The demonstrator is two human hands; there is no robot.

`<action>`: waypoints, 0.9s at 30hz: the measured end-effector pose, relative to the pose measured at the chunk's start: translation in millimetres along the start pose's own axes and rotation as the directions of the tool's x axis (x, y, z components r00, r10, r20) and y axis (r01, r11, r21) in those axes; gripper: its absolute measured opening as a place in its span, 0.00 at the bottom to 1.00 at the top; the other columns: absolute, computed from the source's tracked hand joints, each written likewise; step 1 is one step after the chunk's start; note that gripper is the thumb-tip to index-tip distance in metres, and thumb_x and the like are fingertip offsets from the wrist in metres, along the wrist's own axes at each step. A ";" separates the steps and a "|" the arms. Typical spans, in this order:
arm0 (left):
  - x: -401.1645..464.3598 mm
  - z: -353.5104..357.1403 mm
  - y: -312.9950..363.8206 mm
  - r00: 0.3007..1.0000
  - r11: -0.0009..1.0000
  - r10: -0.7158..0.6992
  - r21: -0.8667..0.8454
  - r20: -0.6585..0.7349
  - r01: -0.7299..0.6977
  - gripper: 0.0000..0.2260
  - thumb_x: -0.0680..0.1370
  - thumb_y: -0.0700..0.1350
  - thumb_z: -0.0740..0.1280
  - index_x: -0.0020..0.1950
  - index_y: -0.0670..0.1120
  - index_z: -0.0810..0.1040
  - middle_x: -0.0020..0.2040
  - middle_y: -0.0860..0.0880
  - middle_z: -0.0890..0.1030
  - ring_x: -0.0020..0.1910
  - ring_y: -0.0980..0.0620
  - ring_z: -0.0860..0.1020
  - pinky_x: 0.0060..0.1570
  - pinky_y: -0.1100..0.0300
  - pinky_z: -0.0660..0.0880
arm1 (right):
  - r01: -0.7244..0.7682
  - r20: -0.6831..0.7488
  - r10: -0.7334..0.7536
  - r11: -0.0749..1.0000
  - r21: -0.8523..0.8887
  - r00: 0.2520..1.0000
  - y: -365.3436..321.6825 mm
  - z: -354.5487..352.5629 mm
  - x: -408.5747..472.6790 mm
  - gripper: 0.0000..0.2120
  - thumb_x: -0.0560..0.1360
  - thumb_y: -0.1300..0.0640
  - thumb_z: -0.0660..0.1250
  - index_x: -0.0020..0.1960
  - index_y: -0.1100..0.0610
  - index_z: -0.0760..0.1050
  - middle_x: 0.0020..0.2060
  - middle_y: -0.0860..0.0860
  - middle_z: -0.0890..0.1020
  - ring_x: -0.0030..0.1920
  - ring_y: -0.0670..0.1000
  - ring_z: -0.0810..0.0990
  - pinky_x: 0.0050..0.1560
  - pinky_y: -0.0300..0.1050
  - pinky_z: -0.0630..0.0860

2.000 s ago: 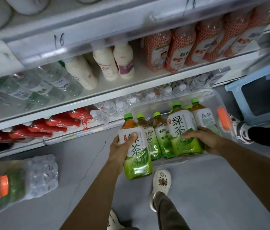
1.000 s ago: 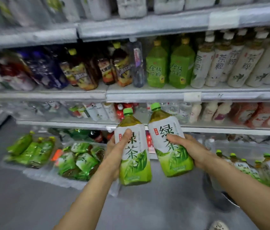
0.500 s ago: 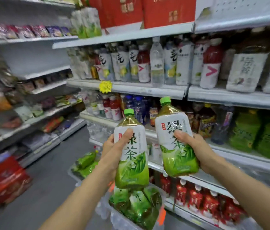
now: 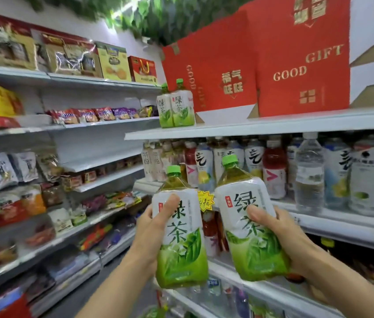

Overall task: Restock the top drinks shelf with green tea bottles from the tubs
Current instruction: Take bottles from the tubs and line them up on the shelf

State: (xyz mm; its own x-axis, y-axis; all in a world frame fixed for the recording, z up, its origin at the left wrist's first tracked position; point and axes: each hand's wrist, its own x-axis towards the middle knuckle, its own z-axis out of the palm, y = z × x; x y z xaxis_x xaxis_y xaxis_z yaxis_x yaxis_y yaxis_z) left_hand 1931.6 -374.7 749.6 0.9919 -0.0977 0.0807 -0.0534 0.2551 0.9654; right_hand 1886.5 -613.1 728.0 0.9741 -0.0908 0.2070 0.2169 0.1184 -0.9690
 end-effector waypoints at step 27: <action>384.9 -157.2 151.2 0.937 0.979 0.119 -0.195 0.329 -0.055 0.34 0.64 0.60 0.74 0.65 0.43 0.79 0.54 0.38 0.85 0.51 0.36 0.84 0.45 0.39 0.83 | 0.404 -0.446 -0.542 0.836 -0.371 0.712 -111.1 207.2 377.2 0.26 0.70 0.43 0.75 0.61 0.53 0.71 0.52 0.50 0.82 0.49 0.47 0.83 0.40 0.40 0.80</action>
State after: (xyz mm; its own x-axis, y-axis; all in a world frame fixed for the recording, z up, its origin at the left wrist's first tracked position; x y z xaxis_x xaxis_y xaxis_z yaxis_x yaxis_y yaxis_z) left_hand 2323.4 -222.5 887.7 0.8850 -0.3780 0.2718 -0.0848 0.4432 0.8924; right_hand 2243.0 -455.7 941.7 0.5479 -0.5698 0.6124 0.5517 -0.3042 -0.7766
